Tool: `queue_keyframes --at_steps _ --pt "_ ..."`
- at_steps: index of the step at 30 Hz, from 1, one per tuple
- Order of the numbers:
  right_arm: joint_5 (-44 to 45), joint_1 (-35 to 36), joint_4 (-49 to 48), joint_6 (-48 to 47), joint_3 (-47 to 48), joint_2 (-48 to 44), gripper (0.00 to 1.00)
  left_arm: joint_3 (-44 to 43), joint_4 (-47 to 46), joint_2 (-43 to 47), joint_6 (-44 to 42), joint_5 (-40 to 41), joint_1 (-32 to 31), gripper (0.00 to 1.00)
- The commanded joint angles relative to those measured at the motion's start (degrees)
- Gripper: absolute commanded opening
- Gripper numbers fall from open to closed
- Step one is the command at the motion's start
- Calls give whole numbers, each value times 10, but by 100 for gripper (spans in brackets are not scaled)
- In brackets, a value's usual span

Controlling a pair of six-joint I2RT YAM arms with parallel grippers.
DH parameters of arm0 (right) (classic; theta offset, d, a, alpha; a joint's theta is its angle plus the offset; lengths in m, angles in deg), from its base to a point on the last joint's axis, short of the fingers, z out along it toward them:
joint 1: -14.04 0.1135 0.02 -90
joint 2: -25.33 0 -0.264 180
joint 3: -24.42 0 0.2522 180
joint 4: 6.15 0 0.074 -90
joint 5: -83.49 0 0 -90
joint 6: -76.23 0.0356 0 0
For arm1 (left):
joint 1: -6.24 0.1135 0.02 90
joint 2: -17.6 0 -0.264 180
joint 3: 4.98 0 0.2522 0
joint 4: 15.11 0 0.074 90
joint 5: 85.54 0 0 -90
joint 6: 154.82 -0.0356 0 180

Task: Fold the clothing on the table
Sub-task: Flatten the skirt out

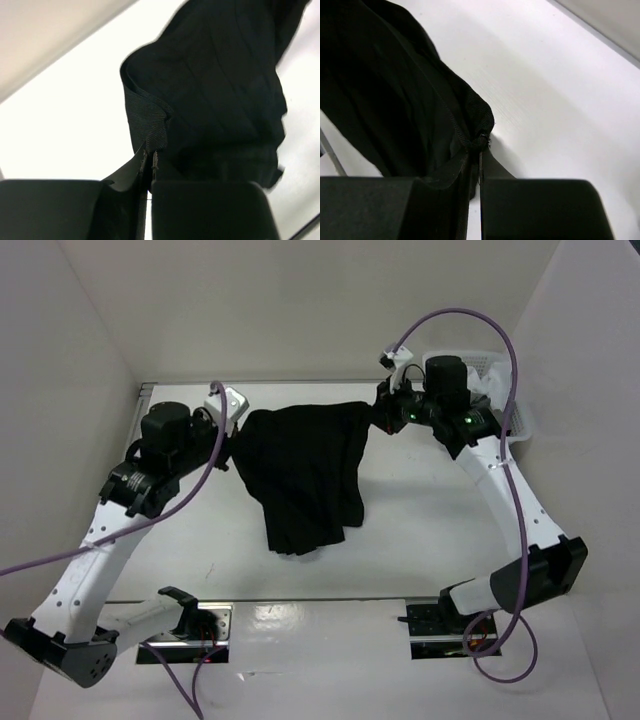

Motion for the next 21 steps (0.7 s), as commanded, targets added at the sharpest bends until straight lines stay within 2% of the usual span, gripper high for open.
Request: queue_keyframes --at_steps 1,6,13,17,21 --pt "75 19 22 -19 0 -61 0 -37 -12 28 -7 17 -1 0" --pt "155 40 41 -38 32 -116 0 -85 -7 44 -19 23 -1 0" --pt "192 63 46 -50 69 -142 0 -137 5 49 -24 11 -1 0" --pt "213 63 32 -56 68 -142 0 -142 -2 54 -30 5 -1 0" --pt "237 63 10 -68 40 -121 0 -96 -36 43 -41 17 -1 0"
